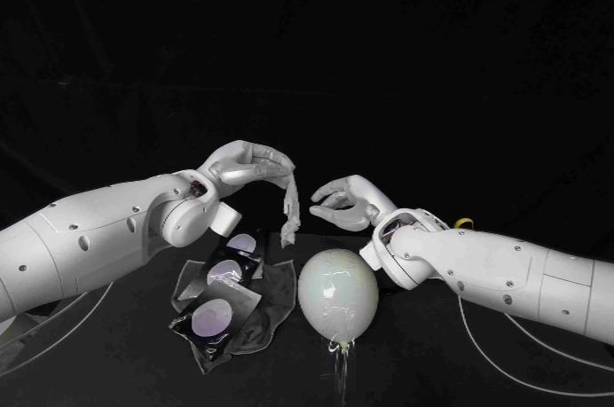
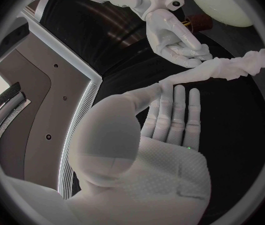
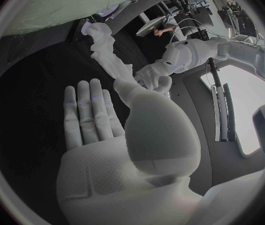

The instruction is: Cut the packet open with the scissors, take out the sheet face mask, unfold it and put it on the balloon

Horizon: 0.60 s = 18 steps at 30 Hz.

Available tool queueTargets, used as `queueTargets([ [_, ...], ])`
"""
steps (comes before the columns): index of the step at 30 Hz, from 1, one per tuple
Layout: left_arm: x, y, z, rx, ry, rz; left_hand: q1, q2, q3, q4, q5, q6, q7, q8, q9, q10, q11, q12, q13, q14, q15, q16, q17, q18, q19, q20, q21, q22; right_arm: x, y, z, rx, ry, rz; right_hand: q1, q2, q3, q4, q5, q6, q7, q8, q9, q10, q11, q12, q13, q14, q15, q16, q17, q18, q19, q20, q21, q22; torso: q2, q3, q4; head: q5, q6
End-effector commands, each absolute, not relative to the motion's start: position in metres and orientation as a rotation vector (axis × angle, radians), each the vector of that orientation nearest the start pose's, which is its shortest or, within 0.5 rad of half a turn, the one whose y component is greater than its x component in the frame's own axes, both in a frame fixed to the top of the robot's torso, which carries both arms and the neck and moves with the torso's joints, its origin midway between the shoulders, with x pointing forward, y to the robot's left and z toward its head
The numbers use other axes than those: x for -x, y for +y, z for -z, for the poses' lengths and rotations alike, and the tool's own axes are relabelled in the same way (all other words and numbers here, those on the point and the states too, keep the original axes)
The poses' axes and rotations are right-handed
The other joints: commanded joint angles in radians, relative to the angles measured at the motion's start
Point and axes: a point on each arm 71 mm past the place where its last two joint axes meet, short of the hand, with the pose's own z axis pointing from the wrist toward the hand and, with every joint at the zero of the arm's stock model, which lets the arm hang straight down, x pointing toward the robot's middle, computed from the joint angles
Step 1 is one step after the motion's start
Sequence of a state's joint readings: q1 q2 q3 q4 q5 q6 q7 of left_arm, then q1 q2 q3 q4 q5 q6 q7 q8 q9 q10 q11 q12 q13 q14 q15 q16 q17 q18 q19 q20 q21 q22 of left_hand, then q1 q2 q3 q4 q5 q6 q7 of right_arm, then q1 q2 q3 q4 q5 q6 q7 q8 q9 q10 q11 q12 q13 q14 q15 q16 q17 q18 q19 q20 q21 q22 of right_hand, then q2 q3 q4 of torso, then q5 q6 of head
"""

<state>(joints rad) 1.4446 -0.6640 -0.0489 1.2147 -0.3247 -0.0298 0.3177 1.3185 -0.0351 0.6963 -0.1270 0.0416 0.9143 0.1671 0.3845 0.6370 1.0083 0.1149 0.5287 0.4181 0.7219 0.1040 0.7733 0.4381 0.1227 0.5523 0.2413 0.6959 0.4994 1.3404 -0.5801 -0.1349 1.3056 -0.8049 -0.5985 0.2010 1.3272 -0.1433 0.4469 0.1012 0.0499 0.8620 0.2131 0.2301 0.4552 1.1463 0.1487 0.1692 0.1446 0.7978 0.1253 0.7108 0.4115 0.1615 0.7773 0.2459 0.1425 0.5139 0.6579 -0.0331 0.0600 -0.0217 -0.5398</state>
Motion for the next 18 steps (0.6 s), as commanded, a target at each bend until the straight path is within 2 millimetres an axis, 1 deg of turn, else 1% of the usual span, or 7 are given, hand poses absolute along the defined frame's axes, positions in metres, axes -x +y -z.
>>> queueTargets([
  [1, -0.563, 0.184, 0.066, 0.526, 1.507, 1.559, 0.009, 0.003, 0.002, -0.003, 0.007, 0.005, 0.005, 0.006, 0.192, -0.007, -0.002, 0.007, 0.001, -0.006, -0.004, 0.005, -0.001, 0.003, 0.001, 0.007, 0.007, 0.001, -0.536, -0.128, 0.142, -0.248, 1.443, -1.080, -0.002, -0.016, -0.004, 0.012, -0.002, -0.018, 0.010, -0.018, -0.010, -0.016, 0.007, -0.009, -0.006, -0.016, 0.006, -0.006, 0.002, 0.016, -0.009, 0.005, -0.009, -0.006, 0.001, -0.0004, -0.0003, -0.001, -0.001],
  [2, -0.563, 0.183, 0.066, 0.524, 1.508, 1.562, 0.009, 0.003, 0.002, -0.003, 0.007, 0.005, 0.005, 0.006, 0.192, -0.007, -0.002, 0.007, 0.001, -0.006, -0.004, 0.005, -0.001, 0.003, 0.001, 0.007, 0.007, 0.001, -0.536, -0.126, 0.142, -0.245, 1.449, -1.082, -0.001, -0.019, -0.009, 0.016, -0.002, -0.025, 0.015, -0.027, -0.015, -0.023, 0.012, -0.012, -0.008, -0.026, 0.010, -0.006, 0.003, 0.016, -0.015, 0.010, -0.014, -0.009, 0.001, -0.0002, -0.0006, -0.001, -0.001],
  [4, -0.562, 0.181, 0.066, 0.521, 1.509, 1.566, 0.009, 0.003, 0.002, -0.003, 0.007, 0.005, 0.005, 0.006, 0.192, -0.007, -0.002, 0.007, 0.001, -0.006, -0.004, 0.005, -0.001, 0.003, 0.001, 0.007, 0.007, 0.001, -0.536, -0.123, 0.144, -0.239, 1.460, -1.087, 0.002, -0.022, -0.015, 0.021, -0.002, -0.027, 0.018, -0.033, -0.020, -0.030, 0.016, -0.015, -0.011, -0.039, 0.015, -0.005, 0.004, 0.016, -0.021, 0.014, -0.022, -0.014, 0.001, -0.0001, -0.0007, 0.000, -0.001],
  [10, -0.560, 0.177, 0.066, 0.513, 1.514, 1.578, 0.009, 0.003, 0.002, -0.003, 0.007, 0.005, 0.005, 0.006, 0.192, -0.007, -0.002, 0.007, 0.001, -0.006, -0.004, 0.005, -0.001, 0.003, 0.001, 0.007, 0.007, 0.001, -0.537, -0.115, 0.148, -0.227, 1.482, -1.090, 0.005, -0.023, -0.024, 0.029, -0.002, -0.020, 0.019, -0.037, -0.024, -0.034, 0.018, -0.014, -0.014, -0.050, 0.018, 0.001, 0.007, 0.018, -0.025, 0.019, -0.029, -0.019, 0.000, 0.0005, -0.0021, 0.001, -0.002],
  [16, -0.559, 0.174, 0.065, 0.508, 1.517, 1.588, 0.009, 0.003, 0.002, -0.003, 0.007, 0.005, 0.005, 0.006, 0.192, -0.007, -0.002, 0.007, 0.001, -0.006, -0.004, 0.005, -0.001, 0.003, 0.001, 0.007, 0.007, 0.001, -0.541, -0.113, 0.150, -0.228, 1.485, -1.080, 0.017, -0.010, -0.026, 0.039, -0.002, 0.000, 0.013, -0.036, -0.027, -0.024, 0.012, -0.005, -0.013, -0.050, 0.014, 0.016, 0.013, 0.022, -0.020, 0.020, -0.032, -0.023, 0.000, 0.0006, -0.0010, 0.000, -0.003],
  [18, -0.558, 0.173, 0.065, 0.507, 1.517, 1.591, 0.009, 0.003, 0.002, -0.003, 0.007, 0.005, 0.005, 0.006, 0.192, -0.007, -0.002, 0.007, 0.001, -0.006, -0.004, 0.005, -0.001, 0.003, 0.001, 0.007, 0.007, 0.001, -0.541, -0.113, 0.150, -0.228, 1.485, -1.079, 0.027, 0.000, -0.023, 0.041, -0.002, 0.010, 0.007, -0.035, -0.029, -0.004, 0.003, 0.009, -0.009, -0.035, 0.007, 0.032, 0.019, 0.024, -0.008, 0.017, -0.028, -0.023, 0.000, 0.0005, -0.0009, 0.000, -0.004],
])
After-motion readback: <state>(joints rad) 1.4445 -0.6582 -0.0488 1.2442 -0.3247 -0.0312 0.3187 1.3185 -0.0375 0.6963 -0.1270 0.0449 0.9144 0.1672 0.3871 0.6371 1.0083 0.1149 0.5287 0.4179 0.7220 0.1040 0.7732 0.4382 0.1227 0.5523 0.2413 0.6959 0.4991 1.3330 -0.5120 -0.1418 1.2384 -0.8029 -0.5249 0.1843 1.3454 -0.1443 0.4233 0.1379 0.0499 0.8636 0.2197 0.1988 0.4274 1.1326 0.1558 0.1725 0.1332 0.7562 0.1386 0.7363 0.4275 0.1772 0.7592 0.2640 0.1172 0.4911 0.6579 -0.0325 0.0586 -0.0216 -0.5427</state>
